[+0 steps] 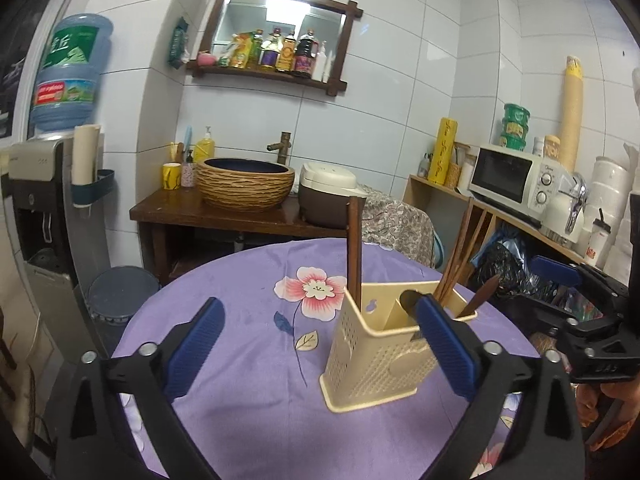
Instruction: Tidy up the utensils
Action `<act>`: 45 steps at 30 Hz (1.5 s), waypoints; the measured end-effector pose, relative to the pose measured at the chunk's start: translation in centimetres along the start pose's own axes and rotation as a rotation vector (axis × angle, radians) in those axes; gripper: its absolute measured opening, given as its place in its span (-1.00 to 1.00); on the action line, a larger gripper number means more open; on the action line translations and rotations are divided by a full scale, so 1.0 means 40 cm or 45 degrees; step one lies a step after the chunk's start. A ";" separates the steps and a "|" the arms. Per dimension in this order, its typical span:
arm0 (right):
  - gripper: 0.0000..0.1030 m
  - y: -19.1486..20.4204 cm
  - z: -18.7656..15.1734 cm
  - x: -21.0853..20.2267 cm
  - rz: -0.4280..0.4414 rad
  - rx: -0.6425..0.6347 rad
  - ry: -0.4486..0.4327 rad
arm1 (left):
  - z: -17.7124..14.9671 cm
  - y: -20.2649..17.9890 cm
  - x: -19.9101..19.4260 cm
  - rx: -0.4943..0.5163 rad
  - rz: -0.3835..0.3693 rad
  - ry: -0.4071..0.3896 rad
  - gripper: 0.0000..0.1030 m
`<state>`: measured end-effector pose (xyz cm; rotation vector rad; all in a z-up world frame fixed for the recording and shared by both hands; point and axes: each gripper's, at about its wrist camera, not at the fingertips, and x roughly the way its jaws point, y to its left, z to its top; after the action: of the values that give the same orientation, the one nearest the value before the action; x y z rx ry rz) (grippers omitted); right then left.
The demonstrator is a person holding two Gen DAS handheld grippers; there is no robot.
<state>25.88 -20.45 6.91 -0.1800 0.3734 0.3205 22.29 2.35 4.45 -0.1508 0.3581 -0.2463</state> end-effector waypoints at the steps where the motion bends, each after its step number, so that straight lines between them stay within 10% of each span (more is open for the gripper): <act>1: 0.89 0.005 -0.017 -0.024 -0.009 -0.001 -0.013 | -0.016 0.003 -0.020 -0.003 0.004 -0.008 0.89; 17: 0.89 0.115 -0.457 -0.219 -0.041 0.177 0.124 | -0.327 -0.112 -0.248 0.073 0.056 -0.017 0.90; 30: 0.89 0.148 -0.401 -0.474 -0.072 0.191 -0.194 | -0.341 -0.170 -0.426 0.169 0.089 -0.224 0.90; 45: 0.89 0.156 -0.411 -0.472 -0.068 0.197 -0.188 | -0.352 -0.166 -0.433 0.152 0.080 -0.216 0.90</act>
<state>1.73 -23.55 -1.59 -0.0141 0.2457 0.2491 0.08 -0.87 -1.64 -0.0421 0.1784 -0.1909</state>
